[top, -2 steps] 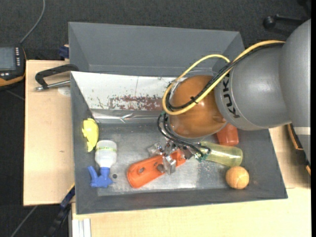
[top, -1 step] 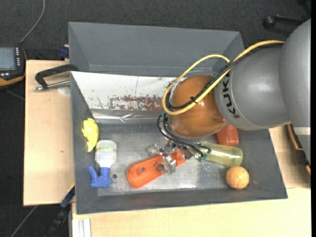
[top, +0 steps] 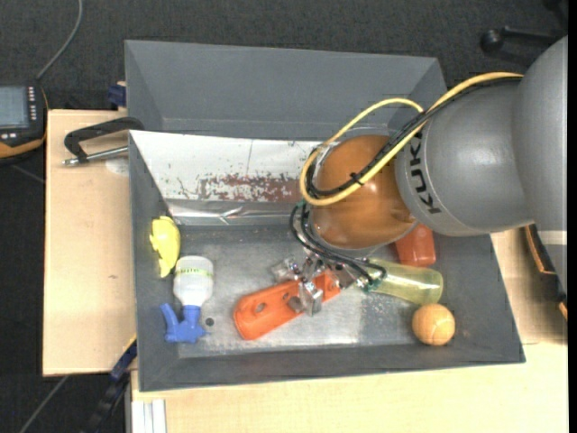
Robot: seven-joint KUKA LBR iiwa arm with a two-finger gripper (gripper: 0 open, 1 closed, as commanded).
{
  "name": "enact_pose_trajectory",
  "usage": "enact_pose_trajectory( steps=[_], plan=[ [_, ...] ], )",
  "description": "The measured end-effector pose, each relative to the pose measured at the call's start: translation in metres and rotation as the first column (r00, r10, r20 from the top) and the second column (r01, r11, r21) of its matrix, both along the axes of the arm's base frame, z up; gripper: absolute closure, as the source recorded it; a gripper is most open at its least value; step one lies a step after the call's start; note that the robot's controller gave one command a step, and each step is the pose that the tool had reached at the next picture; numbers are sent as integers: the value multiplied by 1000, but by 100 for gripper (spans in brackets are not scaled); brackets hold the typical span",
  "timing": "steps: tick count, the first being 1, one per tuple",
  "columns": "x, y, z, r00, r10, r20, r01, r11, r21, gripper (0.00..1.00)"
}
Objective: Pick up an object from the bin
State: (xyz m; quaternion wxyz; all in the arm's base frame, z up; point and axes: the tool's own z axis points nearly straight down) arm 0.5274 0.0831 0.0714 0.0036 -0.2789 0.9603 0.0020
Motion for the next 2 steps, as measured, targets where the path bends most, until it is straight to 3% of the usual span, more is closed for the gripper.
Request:
enact_pose_trajectory(
  steps=[1, 2],
  plan=[
    [31, -29, 0, 999, -33, 0, 33, 999, 2, 100],
    [46, -46, 4, 999, -43, 5, 43, 999, 0, 100]
  ],
)
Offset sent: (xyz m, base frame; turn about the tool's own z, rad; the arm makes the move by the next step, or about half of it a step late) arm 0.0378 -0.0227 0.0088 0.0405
